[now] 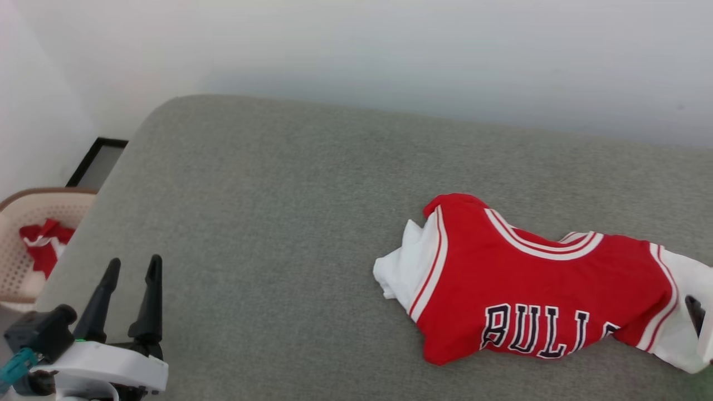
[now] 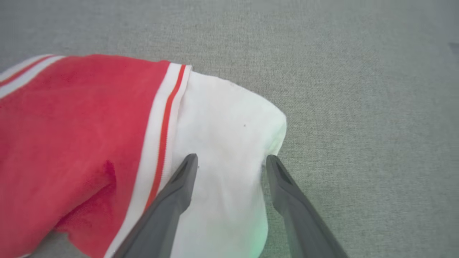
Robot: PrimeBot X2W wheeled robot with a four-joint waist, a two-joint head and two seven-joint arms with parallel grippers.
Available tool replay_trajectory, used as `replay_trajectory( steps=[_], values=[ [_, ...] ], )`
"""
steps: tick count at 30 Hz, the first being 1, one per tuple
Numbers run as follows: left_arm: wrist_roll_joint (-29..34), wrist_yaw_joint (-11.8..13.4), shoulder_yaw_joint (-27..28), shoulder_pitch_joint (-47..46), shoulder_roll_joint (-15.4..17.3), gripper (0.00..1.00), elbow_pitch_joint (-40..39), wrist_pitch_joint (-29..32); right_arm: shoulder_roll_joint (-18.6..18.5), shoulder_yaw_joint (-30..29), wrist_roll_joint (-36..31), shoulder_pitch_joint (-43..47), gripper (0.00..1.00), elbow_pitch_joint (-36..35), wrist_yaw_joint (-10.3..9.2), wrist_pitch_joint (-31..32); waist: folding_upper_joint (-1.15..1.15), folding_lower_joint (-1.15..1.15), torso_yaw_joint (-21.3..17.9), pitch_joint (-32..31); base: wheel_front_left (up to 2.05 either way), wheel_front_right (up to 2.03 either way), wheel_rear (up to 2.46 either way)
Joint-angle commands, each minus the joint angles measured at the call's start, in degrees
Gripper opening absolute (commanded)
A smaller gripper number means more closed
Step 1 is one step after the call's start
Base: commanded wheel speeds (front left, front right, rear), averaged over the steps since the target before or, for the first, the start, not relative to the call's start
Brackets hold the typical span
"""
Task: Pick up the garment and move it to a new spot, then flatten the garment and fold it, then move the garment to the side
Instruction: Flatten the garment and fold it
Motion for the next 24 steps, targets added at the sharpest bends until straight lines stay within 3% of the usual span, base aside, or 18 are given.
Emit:
replay_trajectory(
  steps=[1,10,24],
  values=[
    [-0.55,-0.09,-0.65,0.16,0.65,1.0,0.06,0.01,-0.39,0.47,0.61,-0.41,1.0,-0.78,-0.1,-0.2,0.0,0.0,-1.2,-0.74,0.0,0.0,0.0],
    [-3.81,-0.09,-4.0,-2.45,4.29,1.0,-2.39,5.64,0.37,2.1,1.95,3.02,1.0,-10.05,-0.1,-7.19,0.0,0.0,-6.3,-1.89,0.0,0.0,0.0],
    [-10.85,-0.09,-12.61,-14.55,8.04,1.0,-2.33,25.57,8.68,6.81,-5.12,8.03,1.0,-27.49,-0.1,-29.04,0.0,0.0,-15.7,0.68,0.0,0.0,0.0]
  ],
)
